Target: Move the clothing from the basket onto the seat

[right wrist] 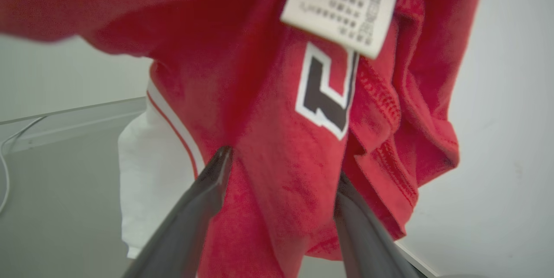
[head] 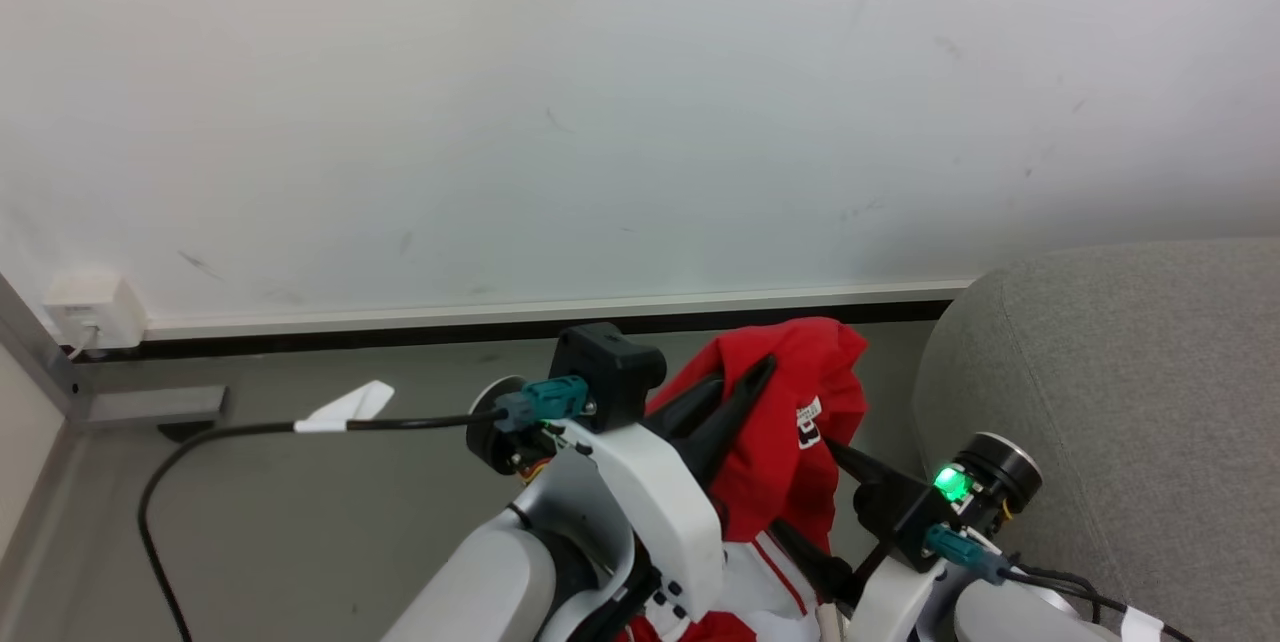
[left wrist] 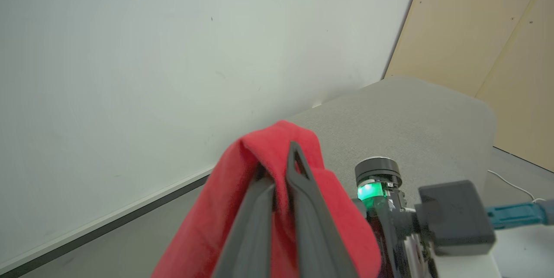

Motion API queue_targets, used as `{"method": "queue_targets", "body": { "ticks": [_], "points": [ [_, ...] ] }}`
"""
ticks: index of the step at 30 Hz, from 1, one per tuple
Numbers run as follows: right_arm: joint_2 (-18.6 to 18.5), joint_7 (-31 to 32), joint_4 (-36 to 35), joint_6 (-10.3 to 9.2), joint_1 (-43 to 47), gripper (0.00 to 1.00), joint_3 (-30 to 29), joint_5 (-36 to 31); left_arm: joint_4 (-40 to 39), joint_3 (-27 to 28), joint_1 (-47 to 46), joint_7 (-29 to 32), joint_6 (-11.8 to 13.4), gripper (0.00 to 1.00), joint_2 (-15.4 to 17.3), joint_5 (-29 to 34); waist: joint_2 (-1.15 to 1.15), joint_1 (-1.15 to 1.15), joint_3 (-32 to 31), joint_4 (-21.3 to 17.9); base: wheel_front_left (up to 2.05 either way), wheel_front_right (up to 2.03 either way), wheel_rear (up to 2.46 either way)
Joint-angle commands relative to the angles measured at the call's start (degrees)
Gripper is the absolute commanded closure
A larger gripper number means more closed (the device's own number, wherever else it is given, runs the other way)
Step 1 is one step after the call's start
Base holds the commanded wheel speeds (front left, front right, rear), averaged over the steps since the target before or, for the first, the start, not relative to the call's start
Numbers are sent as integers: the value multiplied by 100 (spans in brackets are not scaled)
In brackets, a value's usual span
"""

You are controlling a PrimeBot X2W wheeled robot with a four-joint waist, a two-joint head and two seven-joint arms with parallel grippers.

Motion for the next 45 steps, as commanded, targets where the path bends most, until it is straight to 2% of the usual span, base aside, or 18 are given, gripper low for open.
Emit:
{"method": "queue_targets", "body": {
  "ticks": [1, 5, 6, 7, 12, 19, 20, 21, 22, 25, 33, 45],
  "points": [
    [88, -1, 240, -12, -184, 0, 185, 104, -20, -40, -45, 5, -10, 100, -14, -88, -1, 0, -22, 29, 0, 0, 0],
    [329, -23, 742, -12, -445, 0, 498, 307, -32, -121, -65, 20, -1, 100, -56, -117, -1, 0, -57, 84, 0, 0, 0],
    [404, -27, 880, -12, -483, 65, 579, 444, -28, -145, -70, 17, 4, 100, -65, -131, -1, 0, -70, 110, 0, 0, 0],
    [472, -34, 996, -12, -523, 100, 635, 611, -19, -160, -77, 4, 21, 100, -74, -148, -1, 0, -80, 136, 0, 0, 0],
    [557, -90, 1157, -12, -676, 100, 721, 1015, 91, -78, -75, -54, 134, 100, -24, -113, -1, 0, -80, 187, 0, 0, 0],
    [317, -91, 717, -12, -524, 100, 130, 862, 226, 101, -10, -137, 275, 100, 116, -100, -1, 0, -34, 140, 0, 0, 0],
    [273, -88, 654, -12, -484, 100, 66, 802, 250, 114, -3, -149, 294, 83, 145, -65, -1, 0, -27, 128, 0, 0, 0],
    [227, -88, 604, -12, -463, 100, -22, 769, 272, 122, 14, -175, 294, 60, 171, -47, -1, 0, -21, 113, 0, 0, 0],
    [186, -89, 558, -12, -441, 100, -100, 751, 296, 123, 37, -195, 299, 0, 194, -33, -1, 0, -16, 100, 0, 0, 0],
    [93, -89, 420, -12, -368, 100, -339, 602, 373, 120, 99, -309, 301, 0, 255, 21, -1, 0, -1, 62, 0, 0, 0],
    [-126, -89, 192, -12, -198, 100, -777, 319, 687, 42, 298, -1060, 426, 0, 373, 408, -1, 0, 21, -7, 0, 0, 0],
    [-490, -90, 61, -12, -20, 100, -1195, 173, 1223, -129, 542, -2145, 343, 0, 440, 642, -1, 0, 39, -52, 0, 0, 0]
  ]
}}
